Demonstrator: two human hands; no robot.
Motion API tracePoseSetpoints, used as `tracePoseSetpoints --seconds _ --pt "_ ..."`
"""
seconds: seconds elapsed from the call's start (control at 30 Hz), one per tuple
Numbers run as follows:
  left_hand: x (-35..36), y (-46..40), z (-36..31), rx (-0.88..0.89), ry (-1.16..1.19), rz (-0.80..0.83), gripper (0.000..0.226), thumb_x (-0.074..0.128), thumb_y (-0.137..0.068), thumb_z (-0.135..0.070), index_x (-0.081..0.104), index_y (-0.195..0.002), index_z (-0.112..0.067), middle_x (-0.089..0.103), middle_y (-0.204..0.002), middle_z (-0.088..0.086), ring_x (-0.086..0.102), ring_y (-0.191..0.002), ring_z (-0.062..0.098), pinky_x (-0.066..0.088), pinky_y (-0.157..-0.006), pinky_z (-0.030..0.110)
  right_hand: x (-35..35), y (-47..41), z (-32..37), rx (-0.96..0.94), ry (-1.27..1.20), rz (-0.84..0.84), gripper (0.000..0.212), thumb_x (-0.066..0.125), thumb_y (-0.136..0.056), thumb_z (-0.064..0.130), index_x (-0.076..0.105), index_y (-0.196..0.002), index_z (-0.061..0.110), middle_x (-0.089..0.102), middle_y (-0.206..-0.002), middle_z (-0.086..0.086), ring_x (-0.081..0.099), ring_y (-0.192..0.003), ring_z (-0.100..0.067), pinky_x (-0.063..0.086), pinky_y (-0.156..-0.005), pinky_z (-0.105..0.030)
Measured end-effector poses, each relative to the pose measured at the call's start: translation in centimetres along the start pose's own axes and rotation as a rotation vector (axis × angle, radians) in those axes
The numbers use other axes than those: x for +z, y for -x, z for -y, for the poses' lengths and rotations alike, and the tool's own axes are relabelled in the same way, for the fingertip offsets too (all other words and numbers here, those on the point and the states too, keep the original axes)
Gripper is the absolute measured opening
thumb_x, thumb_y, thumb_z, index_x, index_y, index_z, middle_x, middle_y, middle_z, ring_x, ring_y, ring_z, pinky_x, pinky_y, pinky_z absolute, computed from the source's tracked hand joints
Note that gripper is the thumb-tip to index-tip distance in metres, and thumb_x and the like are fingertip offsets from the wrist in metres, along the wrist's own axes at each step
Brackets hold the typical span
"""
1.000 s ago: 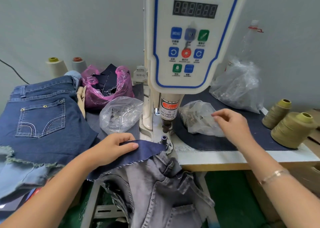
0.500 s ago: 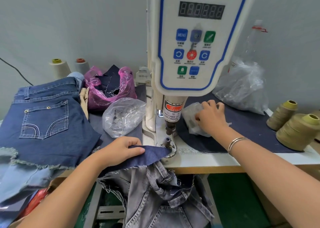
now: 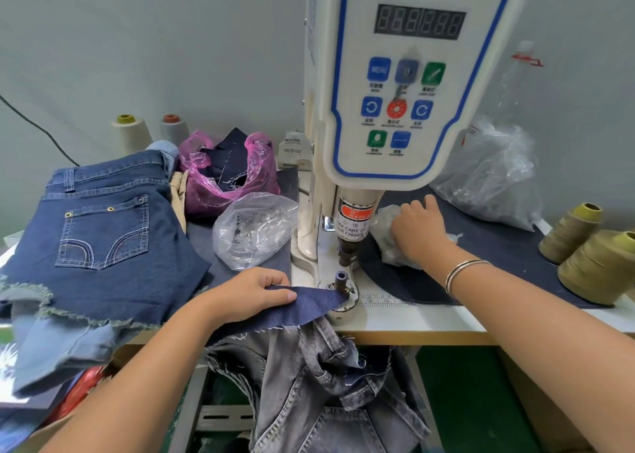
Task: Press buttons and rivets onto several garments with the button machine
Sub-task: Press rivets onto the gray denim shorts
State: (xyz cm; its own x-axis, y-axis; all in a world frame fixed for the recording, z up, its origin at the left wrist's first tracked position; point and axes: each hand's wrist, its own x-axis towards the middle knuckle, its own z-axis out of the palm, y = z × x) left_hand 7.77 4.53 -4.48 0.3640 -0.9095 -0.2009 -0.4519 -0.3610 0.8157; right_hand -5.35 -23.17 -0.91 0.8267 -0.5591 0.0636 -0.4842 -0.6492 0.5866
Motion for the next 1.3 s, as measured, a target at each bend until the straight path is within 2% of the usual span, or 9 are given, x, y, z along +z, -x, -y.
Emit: tracePoseSetpoints --seconds 0.17,0.3,0.6,0.77,1.03,1.13,1.2,1.3 --pt "0.0 0.1 -0.1 -0.005 0.017 -0.001 0.030 0.064 -0.092 -0.027 0.055 -0.064 -0.025 0.050 -0.065 -0.009 0.043 -0.062 0.007 0.035 -0.068 0.028 0.3 0.3 0.0 0.003 -0.020 0.001 0.025 0.055 -0.087 0.026 0.062 -0.110 0.021 0.055 -0.116 -0.002 0.047 -0.114 -0.024 0.014 -0.111 -0.050" --pt "0.1 0.1 -0.2 -0.006 0.020 0.004 0.025 0.064 -0.092 -0.026 0.056 -0.070 -0.018 0.049 -0.068 -0.004 0.043 -0.065 0.010 0.035 -0.069 0.029 0.4 0.5 -0.4 -0.014 -0.035 0.011 0.023 0.056 -0.087 0.024 0.063 -0.109 0.023 0.054 -0.116 -0.003 0.048 -0.113 -0.024 0.014 -0.111 -0.052" --pt "0.0 0.0 -0.1 -0.013 0.004 0.000 0.025 0.064 -0.091 -0.028 0.057 -0.071 -0.016 0.049 -0.065 -0.007 0.043 -0.061 0.007 0.035 -0.067 0.029 -0.3 0.3 -0.4 -0.066 0.130 0.009 0.022 0.052 -0.091 0.031 0.065 -0.107 0.026 0.058 -0.112 0.002 0.048 -0.112 -0.022 0.015 -0.111 -0.049" --pt "-0.1 -0.1 0.0 -0.020 0.018 0.000 0.027 0.064 -0.089 -0.032 0.055 -0.064 -0.025 0.049 -0.062 -0.011 0.043 -0.058 0.005 0.035 -0.066 0.028 0.2 0.6 -0.7 -0.049 0.090 0.031 0.027 0.052 -0.091 0.031 0.062 -0.115 0.022 0.056 -0.117 -0.001 0.048 -0.115 -0.023 0.016 -0.111 -0.049" --pt "0.0 -0.1 -0.1 -0.026 0.003 -0.014 0.029 0.064 -0.092 -0.027 0.054 -0.065 -0.022 0.048 -0.059 -0.013 0.042 -0.058 0.004 0.034 -0.064 0.025 -0.2 1.3 -1.6 -0.076 0.064 -0.034 0.022 0.055 -0.091 0.028 0.064 -0.111 0.027 0.055 -0.113 0.001 0.045 -0.114 -0.022 0.015 -0.111 -0.052" --pt "0.0 -0.1 -0.2 -0.032 0.001 -0.016 0.030 0.064 -0.092 -0.026 0.053 -0.065 -0.021 0.047 -0.059 -0.013 0.041 -0.057 0.005 0.034 -0.063 0.024 -0.3 2.0 -2.5 -0.034 -0.095 -0.103 0.020 0.058 -0.089 0.030 0.067 -0.107 0.030 0.048 -0.126 0.003 0.035 -0.122 -0.022 0.015 -0.111 -0.049" --pt "0.0 0.0 -0.3 -0.033 0.003 -0.018 0.030 0.064 -0.092 -0.026 0.053 -0.065 -0.021 0.047 -0.060 -0.011 0.041 -0.058 0.005 0.034 -0.063 0.025 -0.4 3.0 -2.9 -0.019 -0.249 -0.252 0.014 0.064 -0.086 0.027 0.074 -0.096 0.028 0.049 -0.130 0.000 0.035 -0.124 -0.026 0.018 -0.104 -0.046" --pt "0.1 0.0 -0.4 -0.033 0.005 -0.021 0.029 0.064 -0.092 -0.025 0.053 -0.065 -0.020 0.047 -0.062 -0.009 0.041 -0.059 0.007 0.034 -0.064 0.026 -0.9 5.2 -2.6 0.068 -0.667 -0.533 0.005 0.079 -0.073 0.012 0.078 -0.078 0.015 0.063 -0.101 -0.010 0.051 -0.102 -0.037 0.029 -0.084 -0.044"
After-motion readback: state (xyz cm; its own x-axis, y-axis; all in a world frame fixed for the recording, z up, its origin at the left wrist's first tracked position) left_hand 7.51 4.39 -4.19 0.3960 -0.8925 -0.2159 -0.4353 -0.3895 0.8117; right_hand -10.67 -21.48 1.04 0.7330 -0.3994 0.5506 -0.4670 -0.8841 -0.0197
